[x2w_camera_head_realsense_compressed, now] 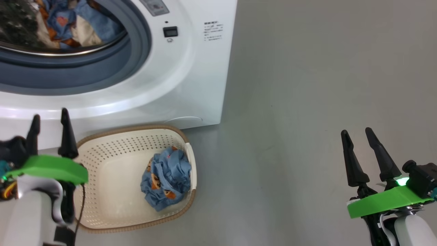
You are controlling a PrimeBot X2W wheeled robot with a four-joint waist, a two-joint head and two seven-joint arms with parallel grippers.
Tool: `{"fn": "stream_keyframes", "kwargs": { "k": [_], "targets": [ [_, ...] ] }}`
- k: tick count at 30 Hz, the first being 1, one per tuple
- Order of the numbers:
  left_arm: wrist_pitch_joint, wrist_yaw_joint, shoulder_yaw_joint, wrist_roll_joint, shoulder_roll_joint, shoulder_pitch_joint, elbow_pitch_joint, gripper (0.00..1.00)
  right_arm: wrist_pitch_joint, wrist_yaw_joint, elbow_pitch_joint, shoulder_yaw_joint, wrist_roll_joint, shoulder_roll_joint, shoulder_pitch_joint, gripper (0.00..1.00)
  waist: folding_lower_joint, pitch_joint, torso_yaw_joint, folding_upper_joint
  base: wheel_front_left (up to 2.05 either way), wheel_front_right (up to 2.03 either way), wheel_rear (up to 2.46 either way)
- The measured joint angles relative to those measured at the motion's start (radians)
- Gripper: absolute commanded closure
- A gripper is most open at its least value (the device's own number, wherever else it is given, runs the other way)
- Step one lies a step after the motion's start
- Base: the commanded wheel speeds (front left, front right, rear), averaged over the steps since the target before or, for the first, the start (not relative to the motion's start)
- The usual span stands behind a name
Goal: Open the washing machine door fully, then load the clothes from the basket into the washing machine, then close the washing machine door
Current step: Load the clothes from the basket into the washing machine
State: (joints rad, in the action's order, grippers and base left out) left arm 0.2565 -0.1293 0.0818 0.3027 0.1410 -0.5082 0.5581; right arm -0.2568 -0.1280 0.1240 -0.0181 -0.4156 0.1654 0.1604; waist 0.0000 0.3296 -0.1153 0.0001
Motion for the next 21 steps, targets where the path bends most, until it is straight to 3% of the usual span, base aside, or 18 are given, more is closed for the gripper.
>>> {"fn": "stream_keyframes", "kwargs": {
  "k": [21],
  "targets": [
    [0.0, 0.0, 0.01, -0.029, -0.06, 0.364, -0.258, 0.0, 0.0, 0.0, 0.012, 0.026, -0.01, 0.03, -0.107, 0.0, 0.0001, -0.117, 0.053, 0.0, 0.0, 0.0, 0.0]
  ]
}}
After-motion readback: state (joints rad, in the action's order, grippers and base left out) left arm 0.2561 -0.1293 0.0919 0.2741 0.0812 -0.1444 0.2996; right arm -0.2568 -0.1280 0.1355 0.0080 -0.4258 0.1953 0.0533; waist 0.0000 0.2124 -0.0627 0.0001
